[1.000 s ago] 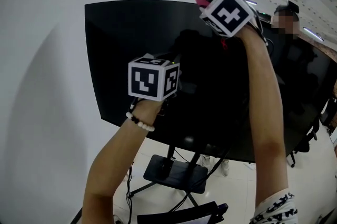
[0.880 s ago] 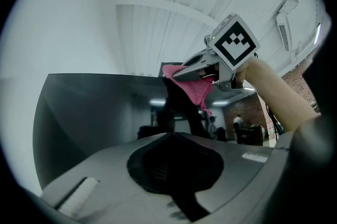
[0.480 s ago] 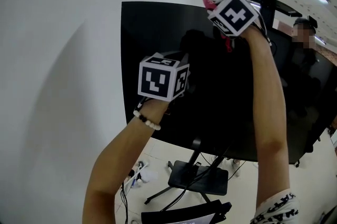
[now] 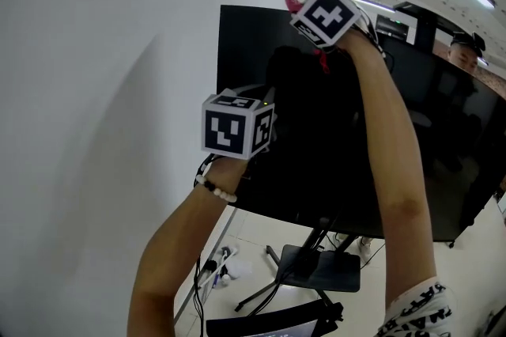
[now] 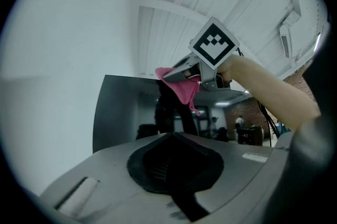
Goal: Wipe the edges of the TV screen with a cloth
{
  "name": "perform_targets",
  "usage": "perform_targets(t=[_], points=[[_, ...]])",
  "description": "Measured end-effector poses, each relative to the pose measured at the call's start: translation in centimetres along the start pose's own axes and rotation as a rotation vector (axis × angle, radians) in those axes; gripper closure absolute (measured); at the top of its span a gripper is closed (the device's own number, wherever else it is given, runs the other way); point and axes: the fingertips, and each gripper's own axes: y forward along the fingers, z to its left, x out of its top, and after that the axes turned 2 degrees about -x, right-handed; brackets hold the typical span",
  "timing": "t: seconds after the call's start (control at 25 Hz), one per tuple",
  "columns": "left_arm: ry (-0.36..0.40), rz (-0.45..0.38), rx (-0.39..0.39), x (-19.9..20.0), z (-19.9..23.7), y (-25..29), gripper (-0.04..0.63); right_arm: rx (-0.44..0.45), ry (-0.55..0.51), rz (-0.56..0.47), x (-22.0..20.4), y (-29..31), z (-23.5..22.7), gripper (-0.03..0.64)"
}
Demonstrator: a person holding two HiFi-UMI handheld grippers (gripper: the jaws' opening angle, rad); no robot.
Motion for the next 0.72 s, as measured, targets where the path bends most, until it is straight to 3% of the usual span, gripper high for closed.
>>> perform_targets(t=[0.2, 0.72], points=[[-0.028, 0.015, 0.04, -1.5, 4.0, -2.5, 0.607, 0.019, 0.009, -0.131, 6.7, 3.0, 3.4, 0.548], [-0.034, 0.021, 0.184, -3.6, 12.6, -10.1, 0.607, 0.048, 0.106, -0.282, 18.3, 7.6, 9.0, 0.549]])
